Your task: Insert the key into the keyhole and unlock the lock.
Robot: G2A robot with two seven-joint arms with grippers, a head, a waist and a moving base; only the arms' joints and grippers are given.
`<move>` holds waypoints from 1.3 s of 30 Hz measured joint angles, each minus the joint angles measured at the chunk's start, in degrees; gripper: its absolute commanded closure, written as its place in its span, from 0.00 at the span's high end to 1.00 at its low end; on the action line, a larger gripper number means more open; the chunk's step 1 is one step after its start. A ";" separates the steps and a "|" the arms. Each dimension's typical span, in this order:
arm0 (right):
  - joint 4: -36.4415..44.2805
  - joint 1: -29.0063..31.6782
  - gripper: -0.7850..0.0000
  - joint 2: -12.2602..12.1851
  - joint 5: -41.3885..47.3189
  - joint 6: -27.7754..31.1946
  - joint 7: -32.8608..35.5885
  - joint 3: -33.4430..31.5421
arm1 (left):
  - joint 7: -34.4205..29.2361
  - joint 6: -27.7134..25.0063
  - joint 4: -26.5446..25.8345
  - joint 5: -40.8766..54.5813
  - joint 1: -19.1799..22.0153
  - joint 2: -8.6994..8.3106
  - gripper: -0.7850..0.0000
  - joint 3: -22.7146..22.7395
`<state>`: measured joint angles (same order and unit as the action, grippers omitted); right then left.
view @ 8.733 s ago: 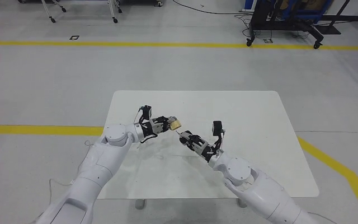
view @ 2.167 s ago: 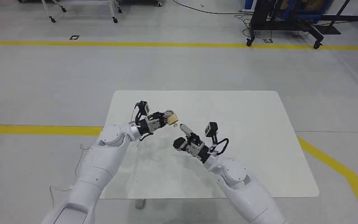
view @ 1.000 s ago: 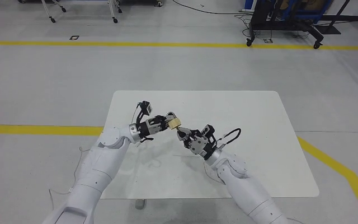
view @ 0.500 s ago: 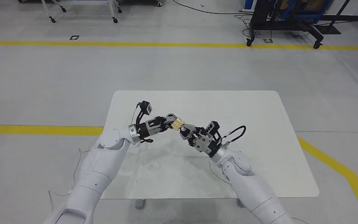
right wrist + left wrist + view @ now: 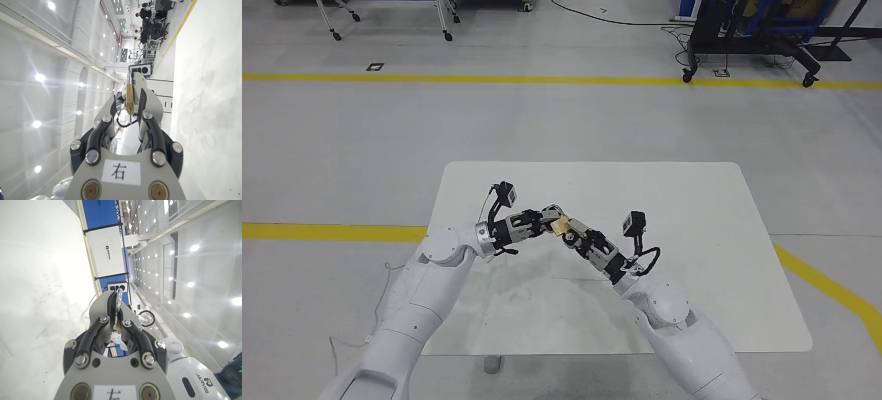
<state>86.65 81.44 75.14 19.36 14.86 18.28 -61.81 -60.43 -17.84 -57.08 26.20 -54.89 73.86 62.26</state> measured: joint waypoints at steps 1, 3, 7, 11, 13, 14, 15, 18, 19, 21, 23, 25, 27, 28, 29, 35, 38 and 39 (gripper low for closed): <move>-0.05 -0.09 0.29 0.07 -0.75 0.05 -0.72 0.21 | 0.14 0.04 0.03 -0.39 0.06 -0.01 0.00 -0.09; -0.21 -0.27 0.15 0.21 -2.12 0.09 -1.96 0.65 | 0.46 0.09 0.02 -1.08 0.13 -0.03 0.00 -0.27; -0.54 -0.53 0.00 0.35 -3.42 0.05 -3.10 0.88 | 0.81 0.36 -0.02 -1.86 0.23 -0.06 0.00 -0.52; -0.72 -0.48 0.00 0.36 -4.18 0.26 -3.71 0.39 | 0.38 1.09 0.11 -1.92 0.40 -0.07 0.22 -0.73; -0.75 -0.33 0.00 0.29 -4.90 0.26 -4.04 -0.08 | -0.48 1.81 0.29 -1.65 0.59 -0.07 1.00 -0.91; -0.75 -0.26 0.00 0.24 -5.34 0.20 -4.24 -0.33 | -0.99 2.11 0.39 -1.50 0.70 -0.06 1.00 -1.02; -0.69 -0.12 0.00 0.18 -5.78 0.12 -4.48 -0.74 | -1.63 2.31 0.53 -1.24 0.84 -0.05 1.00 -1.12; -0.29 0.55 0.00 -0.13 -6.27 0.17 -5.11 -2.62 | -3.29 2.37 0.90 -0.39 1.11 0.01 1.00 -1.37; -0.08 0.85 0.00 -0.24 -6.44 0.20 -5.32 -3.29 | -3.76 2.51 1.07 -0.24 1.25 0.01 1.00 -1.44; 0.54 1.62 0.00 -0.50 -7.05 0.10 -5.72 -4.76 | -4.52 2.42 1.38 0.12 1.49 0.04 1.00 -1.55; 0.87 2.21 0.00 -0.79 -8.53 -0.56 -6.13 -6.05 | -4.82 2.24 1.66 0.44 1.64 0.07 1.00 -1.60; 0.91 2.66 0.00 -1.24 -12.55 -3.08 -6.03 -7.28 | -4.75 2.21 2.07 0.75 1.85 0.08 1.00 -1.53; 0.70 2.64 0.00 -1.61 -17.90 -7.34 -5.67 -7.48 | -4.21 2.18 2.47 1.00 2.06 0.06 1.00 -1.28; 0.64 2.51 0.00 -1.66 -19.71 -9.23 -5.51 -7.20 | -4.00 2.11 2.59 1.09 2.13 0.05 1.00 -1.18; 0.49 2.31 0.00 -1.65 -21.00 -11.00 -5.35 -6.76 | -3.80 2.06 2.72 1.17 2.19 0.04 1.00 -1.06; -3.46 -0.29 0.10 -0.77 -24.04 -17.93 -8.72 -3.30 | -3.17 1.96 3.09 1.46 2.37 -0.06 1.00 -0.63; -5.43 -1.48 0.39 -0.40 -25.30 -20.85 -9.30 -1.85 | -2.90 2.00 3.09 1.24 2.33 -0.08 1.00 -0.69; -5.76 -1.71 0.49 -0.33 -25.12 -21.50 -9.08 -1.74 | -2.67 2.15 3.13 0.94 2.35 -0.09 1.00 -0.76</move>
<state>80.89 79.73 74.81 -5.77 -6.63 9.19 -63.55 -63.11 -15.69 -53.95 27.14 -52.54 73.77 61.50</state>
